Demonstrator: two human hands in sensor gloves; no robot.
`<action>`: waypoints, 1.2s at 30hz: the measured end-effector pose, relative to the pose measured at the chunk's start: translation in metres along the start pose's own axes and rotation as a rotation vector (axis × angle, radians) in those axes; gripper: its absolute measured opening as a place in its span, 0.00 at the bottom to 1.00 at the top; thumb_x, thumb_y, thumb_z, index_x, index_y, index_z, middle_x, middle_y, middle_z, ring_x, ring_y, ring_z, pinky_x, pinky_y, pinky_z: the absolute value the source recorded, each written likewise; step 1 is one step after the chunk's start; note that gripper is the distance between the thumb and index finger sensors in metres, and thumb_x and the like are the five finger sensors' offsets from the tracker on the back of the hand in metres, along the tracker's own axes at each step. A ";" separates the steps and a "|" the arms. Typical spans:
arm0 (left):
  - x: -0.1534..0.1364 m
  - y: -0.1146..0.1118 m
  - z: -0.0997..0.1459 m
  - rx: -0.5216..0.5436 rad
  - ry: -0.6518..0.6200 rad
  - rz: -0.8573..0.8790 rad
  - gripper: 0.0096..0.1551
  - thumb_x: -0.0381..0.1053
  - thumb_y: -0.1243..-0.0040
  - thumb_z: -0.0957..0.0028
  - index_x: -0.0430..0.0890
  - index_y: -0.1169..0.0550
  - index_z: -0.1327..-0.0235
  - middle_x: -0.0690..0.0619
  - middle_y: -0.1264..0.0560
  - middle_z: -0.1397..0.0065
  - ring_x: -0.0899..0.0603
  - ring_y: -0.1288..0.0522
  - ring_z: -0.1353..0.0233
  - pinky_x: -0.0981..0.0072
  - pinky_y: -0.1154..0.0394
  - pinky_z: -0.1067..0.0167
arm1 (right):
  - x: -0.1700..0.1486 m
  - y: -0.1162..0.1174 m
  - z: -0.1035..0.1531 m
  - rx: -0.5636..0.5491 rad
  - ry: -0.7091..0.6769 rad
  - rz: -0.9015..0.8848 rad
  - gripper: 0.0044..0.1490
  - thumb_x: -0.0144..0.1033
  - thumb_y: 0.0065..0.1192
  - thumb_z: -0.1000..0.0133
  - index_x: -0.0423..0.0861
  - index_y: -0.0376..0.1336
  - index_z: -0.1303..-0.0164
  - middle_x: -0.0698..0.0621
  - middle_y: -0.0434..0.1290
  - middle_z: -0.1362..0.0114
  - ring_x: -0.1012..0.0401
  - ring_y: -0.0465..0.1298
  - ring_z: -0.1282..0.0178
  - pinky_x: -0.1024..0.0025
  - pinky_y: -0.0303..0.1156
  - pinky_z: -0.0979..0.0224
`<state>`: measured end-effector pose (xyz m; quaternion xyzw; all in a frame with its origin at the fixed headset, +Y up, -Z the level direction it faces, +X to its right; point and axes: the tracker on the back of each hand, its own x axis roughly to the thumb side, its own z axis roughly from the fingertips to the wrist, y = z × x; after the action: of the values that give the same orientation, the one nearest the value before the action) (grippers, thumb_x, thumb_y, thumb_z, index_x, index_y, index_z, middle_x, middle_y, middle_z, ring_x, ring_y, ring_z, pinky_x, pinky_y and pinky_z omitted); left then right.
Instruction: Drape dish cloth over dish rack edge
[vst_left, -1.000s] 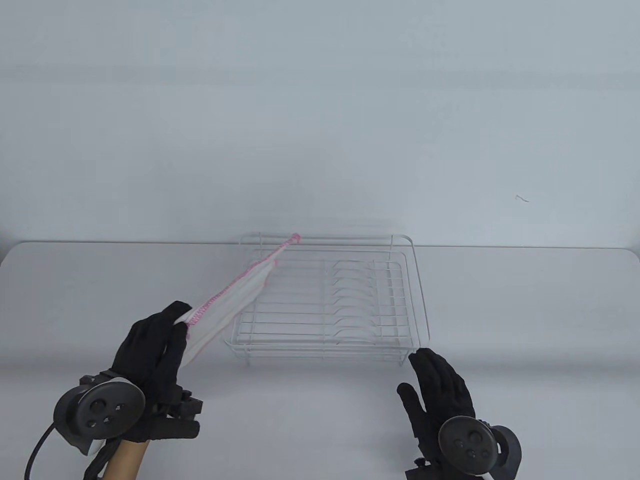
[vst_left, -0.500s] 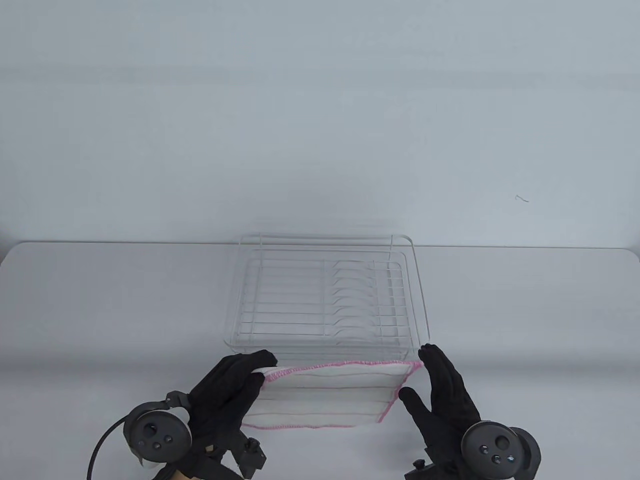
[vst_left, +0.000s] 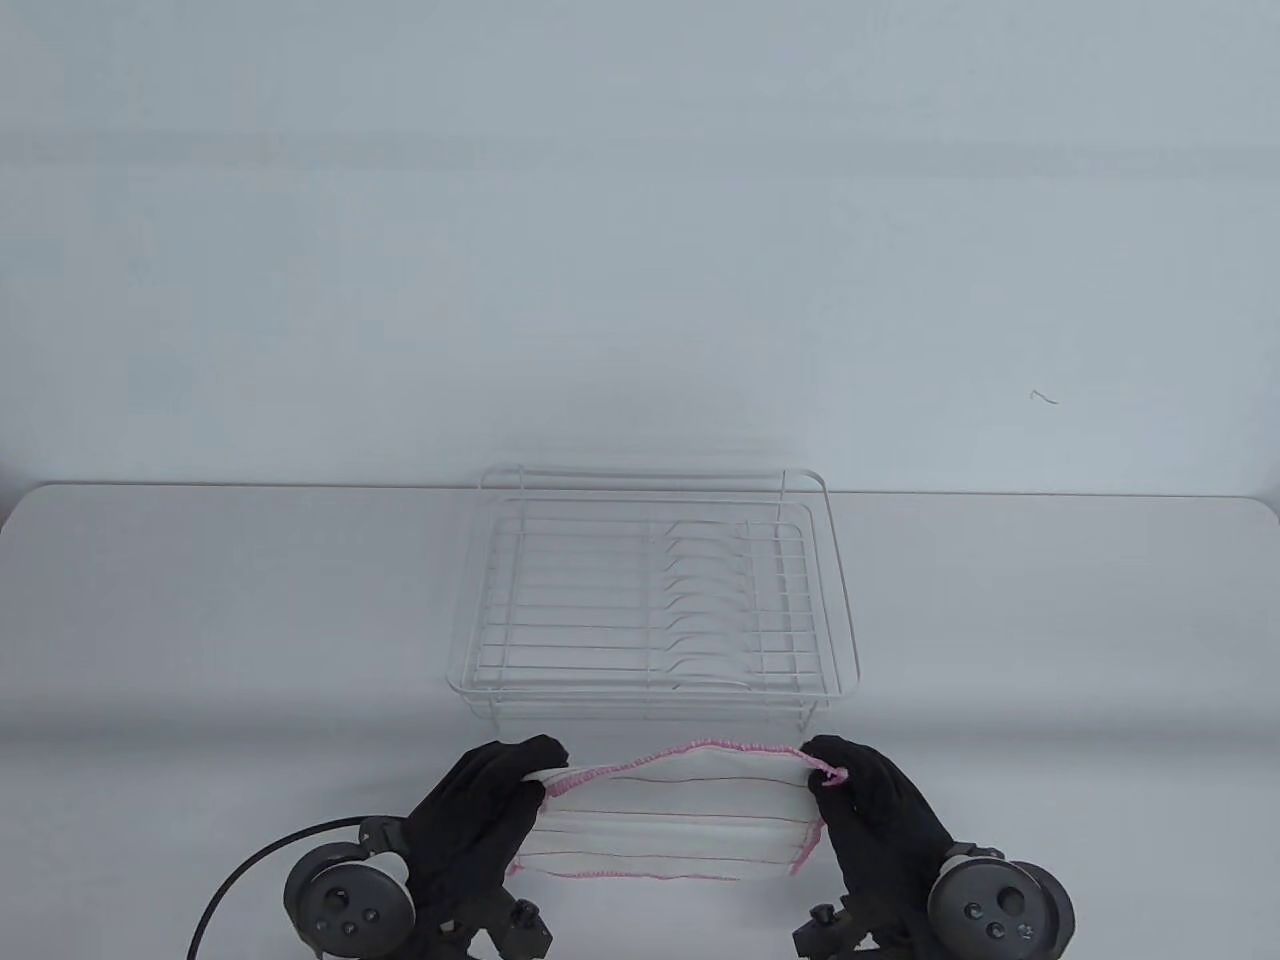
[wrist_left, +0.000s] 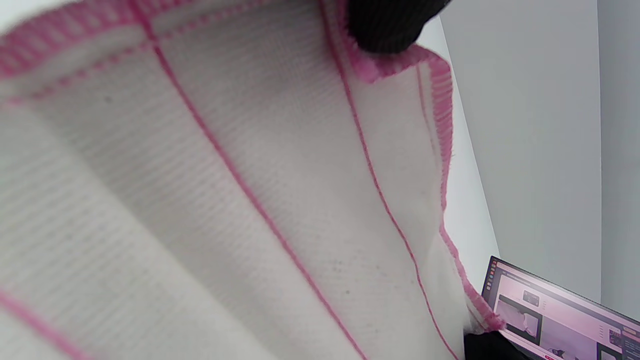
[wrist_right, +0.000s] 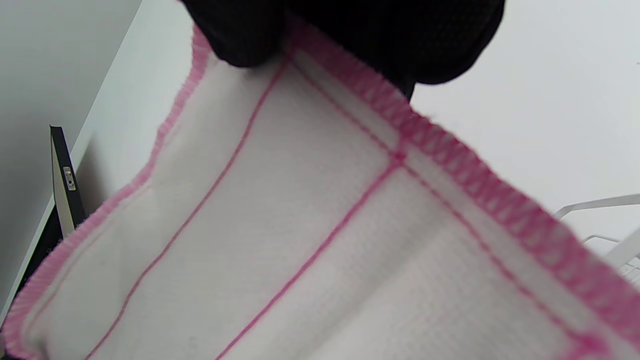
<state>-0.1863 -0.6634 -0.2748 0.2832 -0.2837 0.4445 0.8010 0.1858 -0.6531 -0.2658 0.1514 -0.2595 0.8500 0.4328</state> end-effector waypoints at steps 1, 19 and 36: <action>0.000 0.000 -0.001 -0.012 0.004 0.004 0.22 0.48 0.49 0.37 0.44 0.23 0.33 0.40 0.19 0.39 0.37 0.20 0.40 0.34 0.30 0.37 | 0.000 0.000 0.000 -0.001 0.001 0.003 0.22 0.41 0.52 0.35 0.49 0.62 0.33 0.50 0.74 0.34 0.60 0.78 0.41 0.58 0.71 0.33; -0.037 -0.011 -0.122 -0.470 0.210 -0.702 0.21 0.50 0.46 0.38 0.42 0.20 0.40 0.40 0.16 0.46 0.37 0.18 0.45 0.35 0.29 0.38 | -0.008 0.032 -0.113 0.234 0.243 0.408 0.22 0.44 0.53 0.34 0.47 0.65 0.34 0.48 0.76 0.37 0.57 0.79 0.45 0.58 0.72 0.38; -0.144 -0.089 -0.161 -0.621 0.409 -0.846 0.21 0.51 0.46 0.38 0.43 0.18 0.41 0.40 0.16 0.42 0.35 0.19 0.41 0.29 0.36 0.33 | -0.099 0.117 -0.186 0.485 0.527 0.649 0.22 0.42 0.55 0.34 0.45 0.67 0.35 0.44 0.78 0.39 0.54 0.80 0.46 0.57 0.71 0.39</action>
<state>-0.1403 -0.6690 -0.5035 0.0314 -0.1020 0.0260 0.9939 0.1415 -0.6689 -0.5021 -0.0614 0.0310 0.9865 0.1483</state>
